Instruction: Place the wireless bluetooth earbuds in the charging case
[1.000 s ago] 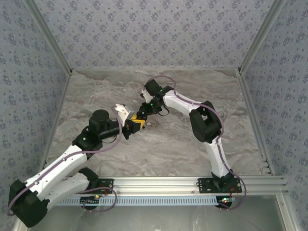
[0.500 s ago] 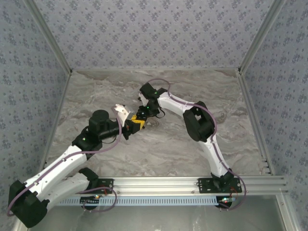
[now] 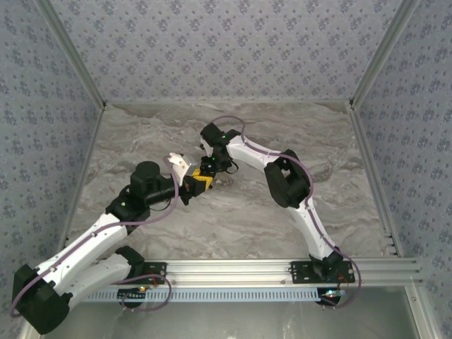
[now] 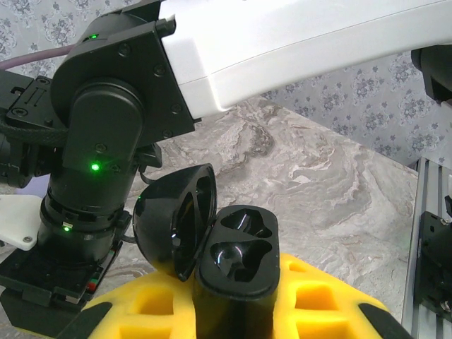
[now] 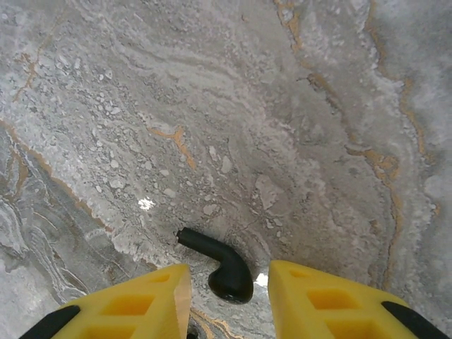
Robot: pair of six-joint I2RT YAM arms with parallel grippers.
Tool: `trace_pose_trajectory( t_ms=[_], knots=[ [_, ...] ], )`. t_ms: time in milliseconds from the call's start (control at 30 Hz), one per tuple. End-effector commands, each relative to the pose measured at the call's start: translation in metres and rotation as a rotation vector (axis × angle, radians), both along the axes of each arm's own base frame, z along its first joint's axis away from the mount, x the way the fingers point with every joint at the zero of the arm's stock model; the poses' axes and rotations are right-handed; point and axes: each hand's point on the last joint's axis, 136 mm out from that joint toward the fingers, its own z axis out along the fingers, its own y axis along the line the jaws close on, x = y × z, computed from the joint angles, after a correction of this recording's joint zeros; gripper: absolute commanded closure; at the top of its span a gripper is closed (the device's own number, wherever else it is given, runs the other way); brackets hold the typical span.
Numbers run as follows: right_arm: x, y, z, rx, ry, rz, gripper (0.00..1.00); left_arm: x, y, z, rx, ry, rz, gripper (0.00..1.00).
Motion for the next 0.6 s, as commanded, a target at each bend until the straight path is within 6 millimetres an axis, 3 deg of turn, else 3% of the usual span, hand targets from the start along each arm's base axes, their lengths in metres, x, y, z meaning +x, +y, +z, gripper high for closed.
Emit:
trace_pose_trajectory(
  t_ms=[0,233,567],
  knots=[
    [-0.007,-0.007,-0.025,-0.077,0.038,-0.021,0.66,-0.001,0.002,0.007,-0.022,-0.008,0.007,0.81],
    [-0.006,-0.024,-0.021,-0.127,0.012,-0.032,0.80,0.000,0.001,0.004,-0.017,-0.002,0.009,0.81],
    [-0.015,-0.081,-0.004,-0.195,-0.036,-0.023,0.81,0.002,0.000,0.005,-0.018,-0.002,0.013,0.81]
  ],
)
